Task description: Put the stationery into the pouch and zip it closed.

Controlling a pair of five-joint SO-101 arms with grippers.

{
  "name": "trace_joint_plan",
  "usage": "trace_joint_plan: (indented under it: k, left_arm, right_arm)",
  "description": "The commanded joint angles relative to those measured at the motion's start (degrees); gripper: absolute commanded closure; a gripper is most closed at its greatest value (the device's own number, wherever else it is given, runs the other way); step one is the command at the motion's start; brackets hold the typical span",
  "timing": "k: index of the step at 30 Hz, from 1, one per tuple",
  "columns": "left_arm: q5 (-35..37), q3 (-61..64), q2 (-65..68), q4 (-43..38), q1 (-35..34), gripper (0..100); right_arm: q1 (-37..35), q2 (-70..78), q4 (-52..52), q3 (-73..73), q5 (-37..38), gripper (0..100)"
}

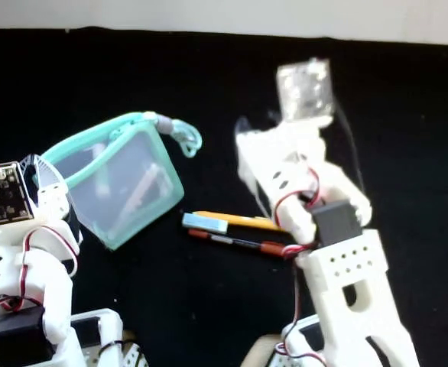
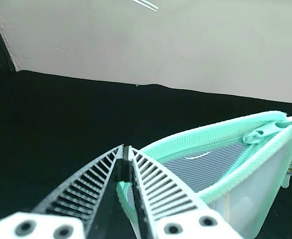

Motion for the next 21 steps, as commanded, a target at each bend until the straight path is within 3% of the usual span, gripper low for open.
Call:
trace_joint_plan:
  k: [1,5,15,21]
  left_arm:
    - [0.18,2.07,0.31,2.29,0.84,99]
    - [0.18,2.07,0.31,2.29,0.84,99]
    - [0.18,2.24,0.31,2.29,0.92,99]
    - [0.18,2.33,0.31,2.29,0.75,99]
  right_arm:
    - [-1.54,-4.09,0.31,9.80,10.02,84.9]
    - [-4.70,-6.29,0.31,19.82,18.90,84.9]
    - [-8.40,-6.29,-0.31,30.37,29.01,84.9]
    - [-10.51,-6.20,-12.88,41.36,33.41,84.9]
